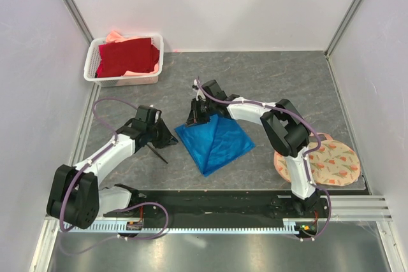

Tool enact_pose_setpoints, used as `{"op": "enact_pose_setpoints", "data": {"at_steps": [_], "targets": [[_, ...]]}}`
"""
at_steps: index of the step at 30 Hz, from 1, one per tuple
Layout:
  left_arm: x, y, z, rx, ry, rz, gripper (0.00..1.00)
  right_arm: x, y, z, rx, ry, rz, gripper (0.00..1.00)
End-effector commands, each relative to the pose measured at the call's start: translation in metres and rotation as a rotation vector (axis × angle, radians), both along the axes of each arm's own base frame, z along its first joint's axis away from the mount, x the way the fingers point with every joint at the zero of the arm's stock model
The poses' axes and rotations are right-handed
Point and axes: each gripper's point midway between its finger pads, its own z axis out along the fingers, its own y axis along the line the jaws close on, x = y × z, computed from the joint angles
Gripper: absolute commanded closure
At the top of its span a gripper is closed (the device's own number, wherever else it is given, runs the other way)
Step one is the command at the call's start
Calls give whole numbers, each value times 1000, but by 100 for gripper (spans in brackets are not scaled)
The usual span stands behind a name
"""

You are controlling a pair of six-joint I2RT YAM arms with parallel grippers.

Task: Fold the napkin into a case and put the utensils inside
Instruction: Fold the top corner of the square-folded napkin at the center of the board.

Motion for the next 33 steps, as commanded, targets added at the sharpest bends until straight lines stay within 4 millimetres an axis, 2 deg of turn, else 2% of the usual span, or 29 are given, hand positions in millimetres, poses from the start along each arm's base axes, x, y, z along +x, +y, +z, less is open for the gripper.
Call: {"op": "enact_pose_setpoints", "data": {"at_steps": [1, 8, 13, 18, 23, 25, 27, 30, 32, 33], "targets": [[2, 10, 4, 24, -21, 36, 81, 10, 16, 13, 50, -24, 9, 100], [4, 13, 5, 29, -24, 41, 80, 13, 23, 14, 62, -21, 15, 100], [6, 15, 9, 31, -40, 41, 80, 9, 26, 6, 55, -4, 28, 100], [9, 11, 11, 12, -37, 28, 80, 4, 28, -1, 47, 11, 40, 98], [10, 7, 10, -1, -27, 15, 80, 8, 31, 2, 56, 3, 43, 94], [13, 7, 10, 0, -34, 17, 80, 7, 32, 2, 57, 6, 47, 89], [15, 5, 12, -4, -35, 13, 80, 6, 32, 2, 56, 9, 52, 77], [21, 2, 14, -6, -35, 4, 79, 6, 30, 7, 48, -2, 63, 70], [29, -3, 23, -25, -55, -10, 78, 8, 26, 19, 45, -29, 53, 65], [31, -4, 21, -25, -44, -17, 78, 8, 23, 22, 36, -42, 53, 59]]}}
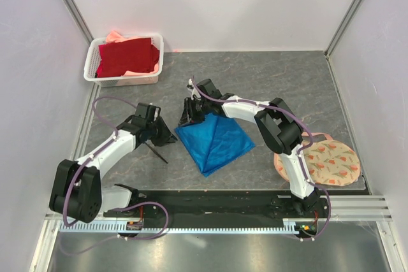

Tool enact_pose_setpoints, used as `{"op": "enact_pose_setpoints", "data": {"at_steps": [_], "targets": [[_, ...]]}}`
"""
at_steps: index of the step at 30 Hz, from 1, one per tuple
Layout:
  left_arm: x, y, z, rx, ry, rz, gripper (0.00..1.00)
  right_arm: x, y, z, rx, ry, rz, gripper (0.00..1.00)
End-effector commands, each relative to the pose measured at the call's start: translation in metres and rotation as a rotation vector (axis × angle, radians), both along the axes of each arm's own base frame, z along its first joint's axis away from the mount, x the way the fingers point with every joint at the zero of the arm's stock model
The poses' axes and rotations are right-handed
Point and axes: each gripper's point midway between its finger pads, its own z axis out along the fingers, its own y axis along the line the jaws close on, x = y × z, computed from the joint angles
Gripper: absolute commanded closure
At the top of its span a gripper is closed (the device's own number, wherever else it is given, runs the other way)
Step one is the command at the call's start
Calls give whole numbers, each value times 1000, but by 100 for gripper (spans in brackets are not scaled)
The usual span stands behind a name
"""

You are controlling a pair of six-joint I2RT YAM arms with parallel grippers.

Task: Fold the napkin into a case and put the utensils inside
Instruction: Fold the top corner of the square-folded napkin at the center of the board, then smooth out the upper triangle-folded napkin at the center of the board.

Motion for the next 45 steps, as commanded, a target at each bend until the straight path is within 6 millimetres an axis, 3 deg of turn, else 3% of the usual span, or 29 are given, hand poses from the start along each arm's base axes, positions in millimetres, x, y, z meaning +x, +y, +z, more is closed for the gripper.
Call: {"op": "enact_pose_setpoints", "data": {"at_steps": [1, 2, 5, 10, 12, 15, 19, 23, 31, 36, 41, 42, 43, 45], "targets": [[29, -13, 25, -37, -79, -52, 77, 2, -6, 26, -1, -63, 15, 56], [35, -20, 34, -60, -95, -74, 76, 5, -12, 37, 4, -85, 3, 53], [47, -28, 38, -74, -94, -109, 75, 11, -35, 46, -10, -109, -29, 45], [54, -57, 42, -186, -58, -204, 74, 33, -88, 38, -44, -105, -118, 44], [54, -66, 44, -198, -66, -215, 76, 38, -99, 35, -48, -96, -131, 47], [42, -81, 39, -191, -63, -249, 78, 51, -116, 30, -54, -92, -161, 53], [10, -102, 23, -184, -18, -322, 80, 69, -134, 25, -65, -91, -211, 57], [-8, -107, 17, -164, -16, -346, 80, 80, -147, 15, -83, -87, -235, 64], [-26, -103, 15, -150, -27, -385, 80, 91, -148, -9, -112, -77, -230, 66], [-40, -108, 11, -157, -4, -427, 80, 98, -150, -5, -130, -115, -235, 64], [-46, -102, 12, -146, -16, -411, 80, 85, -152, 15, -110, -125, -220, 57], [-45, -101, 12, -136, -19, -406, 80, 77, -155, 13, -123, -116, -216, 56], [-41, -100, 14, -126, -31, -401, 80, 72, -155, 26, -119, -141, -214, 53], [-37, -101, 16, -121, -34, -397, 80, 52, -159, 22, -150, -130, -195, 50]]}}
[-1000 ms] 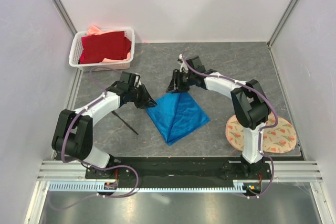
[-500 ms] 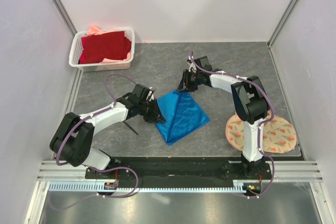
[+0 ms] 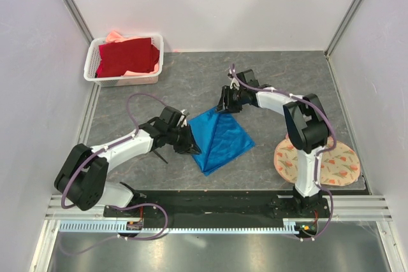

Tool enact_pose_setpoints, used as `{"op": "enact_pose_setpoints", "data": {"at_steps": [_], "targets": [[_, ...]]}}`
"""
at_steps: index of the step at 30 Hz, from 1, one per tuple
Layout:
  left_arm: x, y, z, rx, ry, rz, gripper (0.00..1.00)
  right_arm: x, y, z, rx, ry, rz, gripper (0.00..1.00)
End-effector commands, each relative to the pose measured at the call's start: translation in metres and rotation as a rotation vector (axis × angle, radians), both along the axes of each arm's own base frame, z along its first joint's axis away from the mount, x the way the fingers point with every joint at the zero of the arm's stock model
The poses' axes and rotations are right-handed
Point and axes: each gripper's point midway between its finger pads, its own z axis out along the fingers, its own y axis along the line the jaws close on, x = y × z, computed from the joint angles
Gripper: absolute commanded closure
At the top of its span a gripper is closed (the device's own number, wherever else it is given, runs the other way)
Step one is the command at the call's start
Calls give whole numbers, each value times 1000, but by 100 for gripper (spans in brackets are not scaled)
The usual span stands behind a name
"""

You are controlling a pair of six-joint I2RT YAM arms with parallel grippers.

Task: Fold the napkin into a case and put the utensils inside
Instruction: Smooth out the upper triangle-folded napkin at the center of the board.

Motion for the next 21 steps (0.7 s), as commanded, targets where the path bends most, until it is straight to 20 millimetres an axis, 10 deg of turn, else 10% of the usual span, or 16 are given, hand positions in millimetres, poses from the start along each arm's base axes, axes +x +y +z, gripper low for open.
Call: {"op": "enact_pose_setpoints", "data": {"at_steps": [1, 12, 21], "targets": [[19, -3, 19, -13, -75, 18, 80, -30, 1, 47, -13, -105, 52, 48], [58, 27, 40, -40, -104, 212, 82, -178, 63, 47, 46, -27, 278, 59], [52, 35, 36, -49, -89, 227, 82, -222, 92, 39, 70, 2, 344, 71]]}}
